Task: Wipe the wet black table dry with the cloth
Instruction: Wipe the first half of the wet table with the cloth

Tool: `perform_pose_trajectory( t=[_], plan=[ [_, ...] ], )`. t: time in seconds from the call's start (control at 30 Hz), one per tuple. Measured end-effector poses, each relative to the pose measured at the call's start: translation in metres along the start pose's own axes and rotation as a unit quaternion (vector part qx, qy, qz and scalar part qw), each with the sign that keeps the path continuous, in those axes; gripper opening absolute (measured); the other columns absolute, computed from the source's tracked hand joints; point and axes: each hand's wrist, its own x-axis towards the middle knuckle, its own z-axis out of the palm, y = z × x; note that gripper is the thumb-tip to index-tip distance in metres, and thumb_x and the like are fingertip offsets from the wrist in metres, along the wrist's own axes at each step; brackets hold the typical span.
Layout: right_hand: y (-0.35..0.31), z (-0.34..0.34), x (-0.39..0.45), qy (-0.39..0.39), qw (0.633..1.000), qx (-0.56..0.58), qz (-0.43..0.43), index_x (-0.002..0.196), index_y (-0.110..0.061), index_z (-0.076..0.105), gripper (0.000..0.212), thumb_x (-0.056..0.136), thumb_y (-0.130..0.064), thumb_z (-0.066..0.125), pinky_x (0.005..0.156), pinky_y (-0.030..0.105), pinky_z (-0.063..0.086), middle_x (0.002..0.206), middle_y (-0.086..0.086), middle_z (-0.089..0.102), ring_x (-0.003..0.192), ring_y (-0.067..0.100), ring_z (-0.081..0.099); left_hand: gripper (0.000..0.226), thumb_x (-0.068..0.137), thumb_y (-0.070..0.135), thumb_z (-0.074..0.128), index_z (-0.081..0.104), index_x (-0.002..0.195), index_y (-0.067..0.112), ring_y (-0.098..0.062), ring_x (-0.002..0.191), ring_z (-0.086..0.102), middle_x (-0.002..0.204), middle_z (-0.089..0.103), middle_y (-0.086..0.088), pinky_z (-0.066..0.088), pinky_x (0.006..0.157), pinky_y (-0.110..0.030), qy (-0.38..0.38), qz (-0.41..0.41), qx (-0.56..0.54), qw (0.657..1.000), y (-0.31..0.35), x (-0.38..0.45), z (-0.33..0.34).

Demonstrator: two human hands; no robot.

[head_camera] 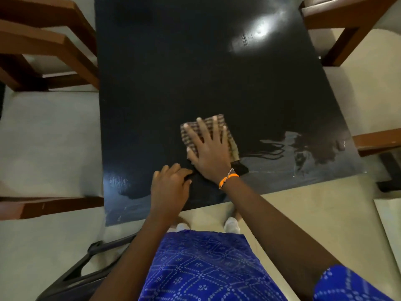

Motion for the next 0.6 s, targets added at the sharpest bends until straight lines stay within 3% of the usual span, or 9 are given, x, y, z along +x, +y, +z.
perform_pose_trajectory(
  t=[0.1,0.17,0.47,0.6],
  plan=[
    [0.034,-0.006,-0.015,-0.020,0.997,-0.012,-0.077,0.145,-0.037,0.028,0.061,0.086,-0.047,0.042,0.114,0.058,0.014,0.156,0.001,0.025,0.144,0.034,0.018,0.029,0.081,0.018,0.066,0.066,0.110,0.018,-0.024,0.084,0.057,0.090,0.064,-0.004,0.030,0.074,-0.030,0.030,-0.026,-0.019,0.999,0.009,-0.002,0.003],
    [0.069,-0.014,-0.026,-0.017,0.998,-0.012,-0.060,0.144,-0.038,0.029,0.061,0.086,-0.046,0.043,0.114,0.057,0.014,0.156,0.000,0.025,0.144,0.032,0.018,0.031,0.080,0.016,0.066,0.066,0.111,0.018,-0.025,0.081,0.058,0.087,0.064,-0.005,0.030,0.072,-0.030,0.029,-0.006,-0.015,0.999,0.029,0.002,0.006],
    [0.253,-0.052,-0.081,0.023,0.978,-0.032,0.206,0.145,-0.034,0.031,0.062,0.084,-0.045,0.033,0.113,0.057,0.019,0.155,0.001,0.027,0.143,0.034,0.020,0.048,0.089,0.030,0.052,0.043,0.136,0.023,-0.019,0.101,0.051,0.112,0.058,0.001,0.034,0.085,-0.031,-0.044,0.128,-0.008,0.991,0.158,0.041,0.045],
    [0.290,-0.057,-0.080,0.035,0.965,-0.029,0.258,0.144,-0.033,0.030,0.062,0.084,-0.047,0.029,0.114,0.057,0.018,0.154,0.003,0.029,0.144,0.036,0.018,0.055,0.089,0.034,0.052,0.035,0.140,0.021,-0.019,0.102,0.050,0.112,0.056,0.000,0.035,0.088,-0.033,-0.056,0.146,-0.008,0.988,0.200,0.053,0.064]
  ],
)
